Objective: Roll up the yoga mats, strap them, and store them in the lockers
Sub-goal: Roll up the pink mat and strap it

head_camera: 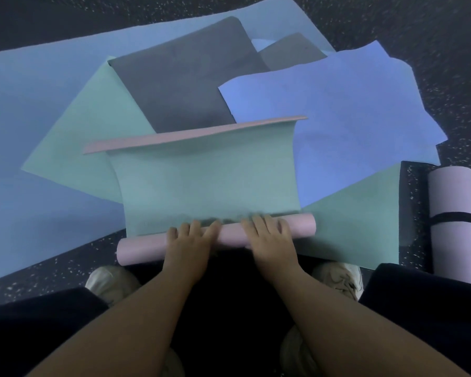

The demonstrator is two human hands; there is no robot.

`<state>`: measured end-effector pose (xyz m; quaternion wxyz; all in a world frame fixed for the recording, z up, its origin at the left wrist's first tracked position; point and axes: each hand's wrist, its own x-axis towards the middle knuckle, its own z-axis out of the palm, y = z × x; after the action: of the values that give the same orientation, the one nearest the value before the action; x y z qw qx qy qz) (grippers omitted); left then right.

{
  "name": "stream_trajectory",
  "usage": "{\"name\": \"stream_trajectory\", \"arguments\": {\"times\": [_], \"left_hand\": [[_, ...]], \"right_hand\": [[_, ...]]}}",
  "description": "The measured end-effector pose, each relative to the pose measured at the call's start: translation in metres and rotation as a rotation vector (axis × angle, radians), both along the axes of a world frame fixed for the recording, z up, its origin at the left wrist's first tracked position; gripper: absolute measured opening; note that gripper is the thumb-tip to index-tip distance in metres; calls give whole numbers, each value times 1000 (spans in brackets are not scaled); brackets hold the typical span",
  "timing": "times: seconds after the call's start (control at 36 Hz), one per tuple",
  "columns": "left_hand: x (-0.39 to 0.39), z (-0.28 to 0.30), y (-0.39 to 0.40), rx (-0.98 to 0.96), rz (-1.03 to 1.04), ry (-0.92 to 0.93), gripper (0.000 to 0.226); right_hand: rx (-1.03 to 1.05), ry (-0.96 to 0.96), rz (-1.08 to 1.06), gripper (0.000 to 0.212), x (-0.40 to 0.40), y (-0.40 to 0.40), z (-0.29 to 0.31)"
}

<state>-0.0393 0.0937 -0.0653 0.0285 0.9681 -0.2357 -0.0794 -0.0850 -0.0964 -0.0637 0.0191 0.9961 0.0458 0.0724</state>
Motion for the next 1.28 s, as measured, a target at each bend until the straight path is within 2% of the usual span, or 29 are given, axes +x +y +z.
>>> {"name": "stream_trajectory", "arguments": {"times": [0.14, 0.25, 0.39, 0.47, 0.69, 0.86, 0.94, 1.0, 1.08, 1.14, 1.19, 1.28], "left_hand": [[-8, -3, -4, 26, 3, 20, 106], [-1, 6, -8, 41, 15, 138, 121], [17, 12, -11, 110, 22, 275, 104], [22, 10, -12, 66, 34, 294, 106], [50, 19, -8, 98, -56, 358, 104], [62, 23, -6, 93, -93, 348, 125], [65, 23, -4, 54, -120, 288, 129], [69, 22, -3, -16, -141, 210, 126], [72, 15, -2, -104, -188, 55, 103], [75, 11, -3, -141, -191, 20, 88], [76, 10, -6, -186, -179, -36, 76], [75, 11, -8, -208, -164, -73, 63]], "right_hand": [[-24, 140, -105, 51, -13, 5, -5], [-48, 187, -124, 55, -18, 7, -1], [-12, 187, -123, 58, -9, 8, 4], [10, 190, -133, 57, -7, 11, 6], [17, 203, -162, 68, -18, 15, 3], [123, 292, -238, 82, -9, 23, 4], [132, 316, -271, 104, 3, 26, 4], [130, 332, -272, 112, 11, 25, 4], [192, 375, -274, 108, 23, 22, 9], [209, 431, -247, 106, 33, 18, 14], [213, 565, -241, 103, 44, 16, 22], [204, 579, -242, 104, 58, 13, 26]]}}
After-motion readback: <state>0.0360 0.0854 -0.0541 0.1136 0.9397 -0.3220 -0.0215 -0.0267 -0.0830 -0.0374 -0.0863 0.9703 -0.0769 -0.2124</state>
